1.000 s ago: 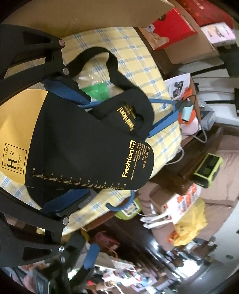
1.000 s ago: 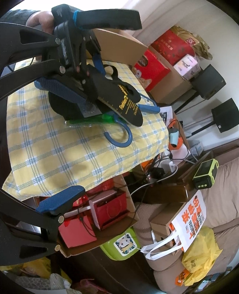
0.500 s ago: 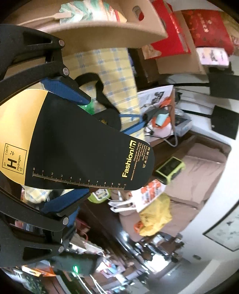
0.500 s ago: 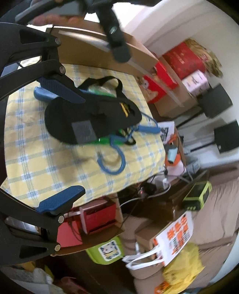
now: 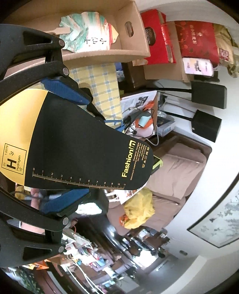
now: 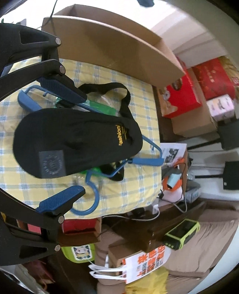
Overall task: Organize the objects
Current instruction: 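Lift both black insoles up and carry them toward the cardboard box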
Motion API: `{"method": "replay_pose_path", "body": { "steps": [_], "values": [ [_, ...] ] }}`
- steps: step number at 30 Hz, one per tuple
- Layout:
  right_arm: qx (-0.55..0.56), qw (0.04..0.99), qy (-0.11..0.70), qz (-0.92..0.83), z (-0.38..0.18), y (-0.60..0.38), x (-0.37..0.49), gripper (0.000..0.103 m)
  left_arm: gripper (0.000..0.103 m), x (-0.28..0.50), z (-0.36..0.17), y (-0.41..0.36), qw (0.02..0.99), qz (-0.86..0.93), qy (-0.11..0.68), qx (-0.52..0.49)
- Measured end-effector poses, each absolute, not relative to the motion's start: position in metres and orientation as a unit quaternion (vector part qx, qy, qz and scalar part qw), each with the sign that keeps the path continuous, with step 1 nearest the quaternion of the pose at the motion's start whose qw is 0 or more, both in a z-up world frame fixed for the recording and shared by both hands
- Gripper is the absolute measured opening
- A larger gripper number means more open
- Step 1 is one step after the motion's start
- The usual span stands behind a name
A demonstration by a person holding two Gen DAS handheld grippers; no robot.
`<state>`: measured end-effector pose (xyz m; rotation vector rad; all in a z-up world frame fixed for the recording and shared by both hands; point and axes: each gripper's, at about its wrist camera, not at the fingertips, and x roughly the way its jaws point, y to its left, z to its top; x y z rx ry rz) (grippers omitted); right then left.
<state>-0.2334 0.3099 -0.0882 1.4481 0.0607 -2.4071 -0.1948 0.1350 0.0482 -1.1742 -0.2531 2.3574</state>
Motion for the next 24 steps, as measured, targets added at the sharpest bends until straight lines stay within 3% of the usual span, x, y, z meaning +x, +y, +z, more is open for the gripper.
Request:
{"method": "replay_pose_path", "body": {
  "steps": [18,24],
  "values": [
    [0.558,0.141,0.083,-0.814,-0.132,0.279,-0.253,0.095,0.09,-0.172,0.064,0.11,0.228,0.87,-0.099,-0.425],
    [0.564,0.139,0.074,-0.811,-0.134,0.283,-0.256,0.089,0.09,-0.17,0.067,0.105,0.221,0.873,-0.098,-0.424]
  ]
}}
